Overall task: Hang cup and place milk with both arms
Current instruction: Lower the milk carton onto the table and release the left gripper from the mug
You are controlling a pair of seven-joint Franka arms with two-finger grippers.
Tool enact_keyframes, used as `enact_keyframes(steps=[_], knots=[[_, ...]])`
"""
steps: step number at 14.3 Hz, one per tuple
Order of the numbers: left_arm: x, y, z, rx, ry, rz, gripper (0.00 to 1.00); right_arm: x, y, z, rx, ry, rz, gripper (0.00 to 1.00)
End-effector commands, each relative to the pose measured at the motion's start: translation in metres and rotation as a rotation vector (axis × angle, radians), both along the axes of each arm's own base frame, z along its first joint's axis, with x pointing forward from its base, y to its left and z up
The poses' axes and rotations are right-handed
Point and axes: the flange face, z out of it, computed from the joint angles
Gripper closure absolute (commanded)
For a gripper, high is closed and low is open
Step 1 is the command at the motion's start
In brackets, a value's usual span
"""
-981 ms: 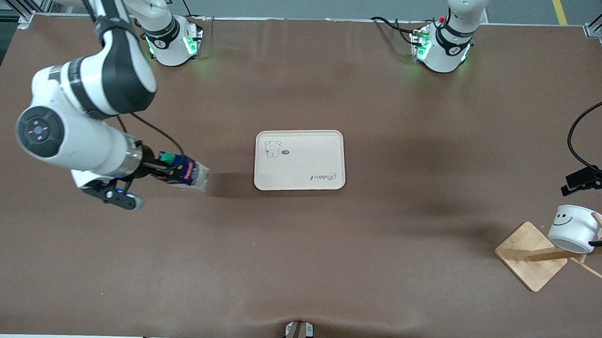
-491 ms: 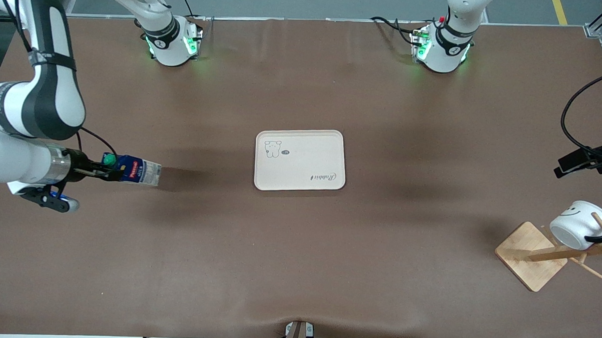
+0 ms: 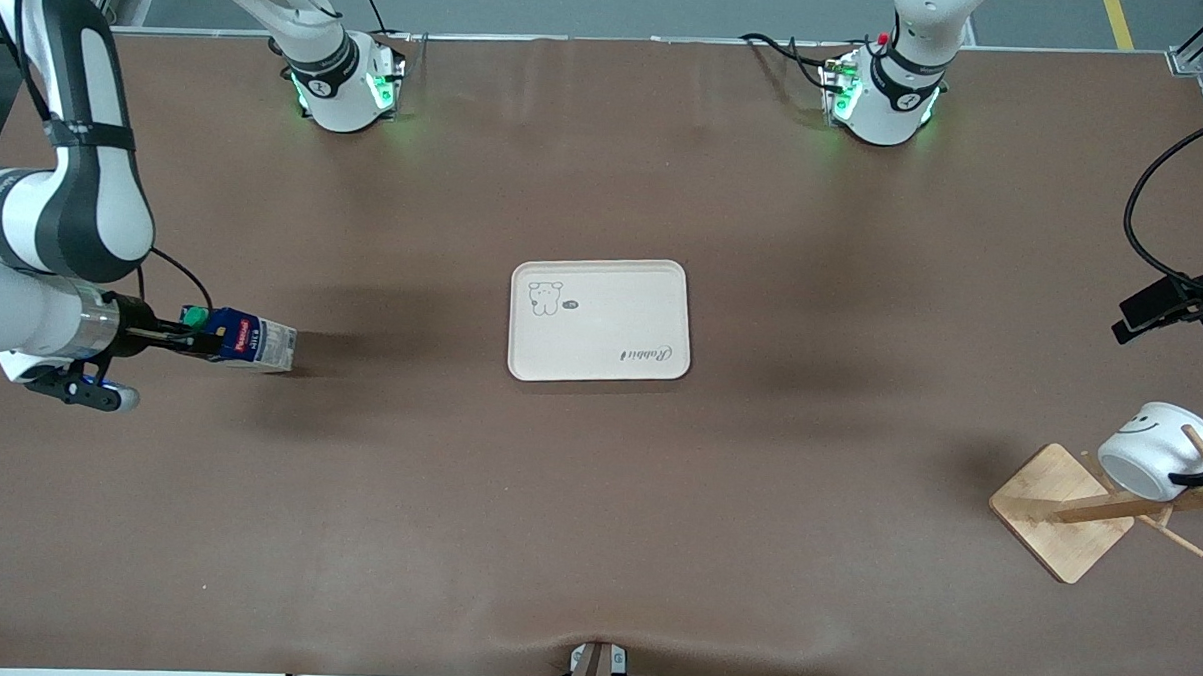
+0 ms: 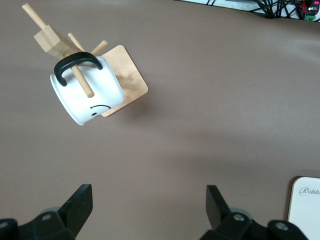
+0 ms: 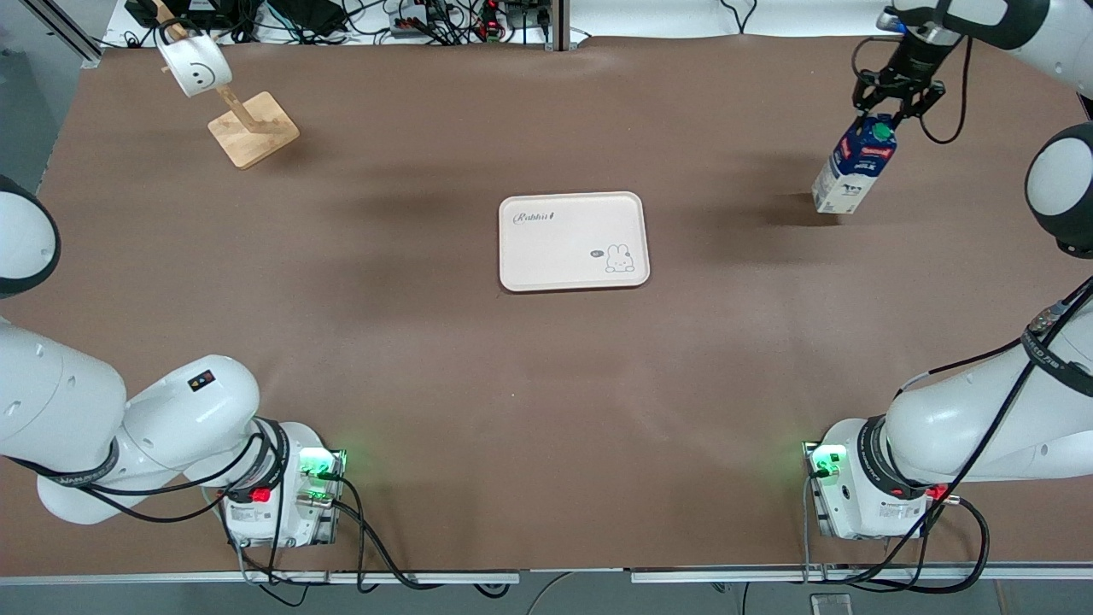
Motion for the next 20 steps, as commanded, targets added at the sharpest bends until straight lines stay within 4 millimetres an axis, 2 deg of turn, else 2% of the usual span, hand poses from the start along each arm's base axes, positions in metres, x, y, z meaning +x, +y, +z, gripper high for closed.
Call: enact_keyframes(steps=[1, 3, 8, 9, 10, 11, 12, 14, 17, 20], knots=[[-0.005, -0.002, 0.012, 0.009, -0.001, 0.001, 0.0, -0.01, -0.005, -0.001, -0.003, -0.021, 0.019, 1.0], [-0.004, -0.015, 0.013, 0.006, -0.002, -0.018, 0.0, -0.013, -0.013, -0.006, -0.003, -0.019, 0.003, 1.0], [-0.008, -0.019, 0.013, 0.011, 0.023, -0.03, 0.0, -0.018, -0.021, -0.02, -0.005, -0.02, -0.018, 1.0], [-0.011, -0.023, 0.017, 0.016, 0.018, -0.033, 0.0, -0.018, -0.021, -0.021, -0.004, -0.019, -0.018, 1.0], [-0.018, -0.037, 0.03, 0.032, -0.002, -0.048, 0.0, -0.018, -0.021, -0.02, -0.004, -0.02, -0.018, 1.0], [-0.021, -0.051, 0.031, 0.04, 0.0, -0.068, 0.0, -0.018, -0.021, -0.022, -0.002, -0.016, -0.019, 0.84], [-0.024, -0.05, 0.031, 0.045, 0.019, -0.066, 0.0, -0.018, -0.021, -0.023, -0.001, -0.013, -0.021, 0.68], [-0.033, -0.05, 0.035, 0.045, 0.05, -0.062, 0.0, -0.018, -0.021, -0.024, 0.003, -0.009, -0.024, 0.24], [-0.043, -0.066, 0.041, 0.052, 0.072, -0.07, 0.0, -0.018, -0.02, -0.028, 0.008, 0.0, -0.026, 0.15], [-0.052, -0.067, 0.043, 0.019, 0.095, -0.064, 0.0, -0.018, -0.018, -0.03, 0.012, 0.004, -0.025, 0.1]])
